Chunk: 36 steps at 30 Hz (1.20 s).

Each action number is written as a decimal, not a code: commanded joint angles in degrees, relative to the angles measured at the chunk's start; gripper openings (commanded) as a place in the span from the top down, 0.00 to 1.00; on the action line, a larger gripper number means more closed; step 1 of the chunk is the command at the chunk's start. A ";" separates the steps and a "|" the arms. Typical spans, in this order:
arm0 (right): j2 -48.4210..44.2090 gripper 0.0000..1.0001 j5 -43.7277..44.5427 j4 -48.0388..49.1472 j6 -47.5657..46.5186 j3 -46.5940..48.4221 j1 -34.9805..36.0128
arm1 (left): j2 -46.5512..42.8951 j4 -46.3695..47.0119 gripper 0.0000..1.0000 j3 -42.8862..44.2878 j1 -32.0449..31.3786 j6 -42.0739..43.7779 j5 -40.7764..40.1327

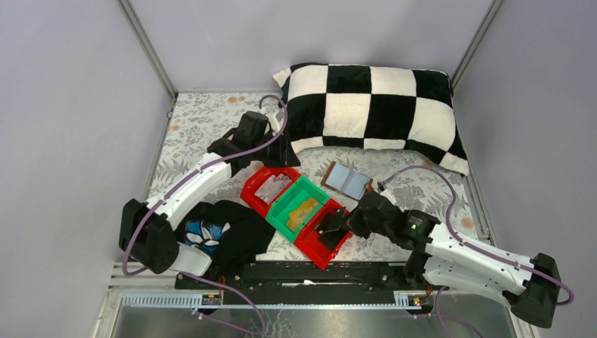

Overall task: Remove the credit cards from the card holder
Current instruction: Place the credit card in the storage box.

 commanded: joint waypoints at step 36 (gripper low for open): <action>8.01 0.61 6.32 3.15 2.99 1.72 3.62 | -0.29 6.58 0.57 -2.70 0.22 -0.94 2.66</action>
